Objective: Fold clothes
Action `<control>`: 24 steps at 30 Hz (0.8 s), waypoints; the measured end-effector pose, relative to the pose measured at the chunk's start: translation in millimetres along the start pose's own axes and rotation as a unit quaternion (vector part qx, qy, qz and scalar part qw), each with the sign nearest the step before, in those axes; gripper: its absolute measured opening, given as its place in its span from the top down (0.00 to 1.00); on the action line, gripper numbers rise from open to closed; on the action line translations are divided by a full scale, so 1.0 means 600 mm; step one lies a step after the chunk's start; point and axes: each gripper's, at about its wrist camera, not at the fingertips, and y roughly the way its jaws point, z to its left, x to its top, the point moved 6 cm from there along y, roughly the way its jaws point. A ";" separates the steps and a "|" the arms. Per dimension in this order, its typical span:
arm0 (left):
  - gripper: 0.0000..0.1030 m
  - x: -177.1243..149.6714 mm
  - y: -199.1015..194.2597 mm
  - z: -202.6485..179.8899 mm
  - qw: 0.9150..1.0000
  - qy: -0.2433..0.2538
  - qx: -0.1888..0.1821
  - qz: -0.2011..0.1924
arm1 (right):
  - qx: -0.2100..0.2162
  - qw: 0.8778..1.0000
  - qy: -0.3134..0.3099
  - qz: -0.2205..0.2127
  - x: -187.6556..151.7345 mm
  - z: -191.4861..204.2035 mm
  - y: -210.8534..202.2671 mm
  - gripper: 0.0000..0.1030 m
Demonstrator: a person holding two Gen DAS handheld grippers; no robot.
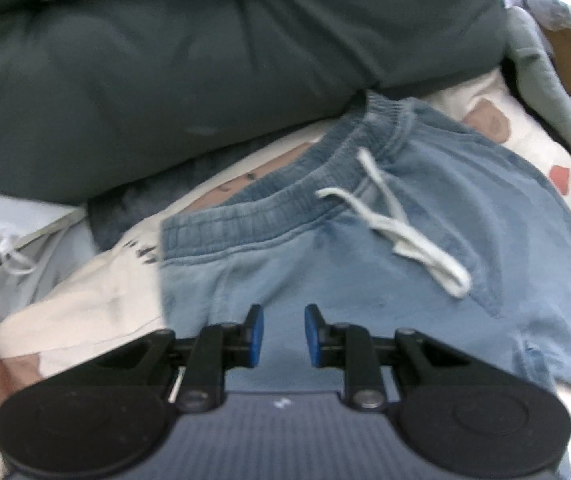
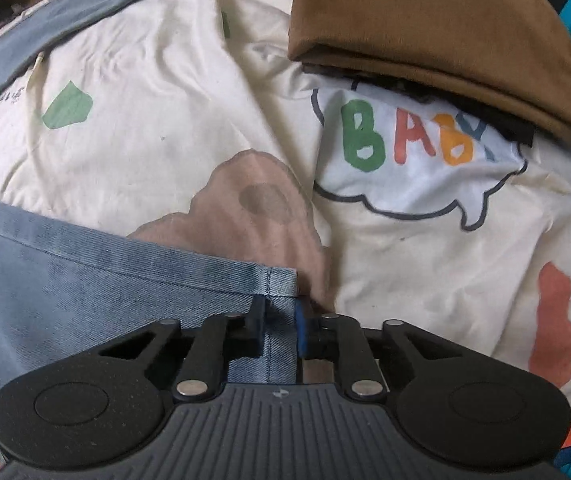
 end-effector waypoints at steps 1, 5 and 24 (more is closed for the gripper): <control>0.77 0.001 0.001 -0.007 1.000 0.004 -0.003 -0.001 | -0.003 1.000 0.003 0.001 0.001 0.000 0.001 0.89; 0.77 -0.003 0.010 -0.028 1.000 0.018 -0.010 0.001 | -0.017 1.000 0.015 0.004 0.005 0.000 0.003 0.96; 0.80 -0.059 0.064 -0.078 0.998 0.035 -0.043 0.030 | -0.068 0.997 0.031 -0.020 0.013 -0.019 -0.043 0.79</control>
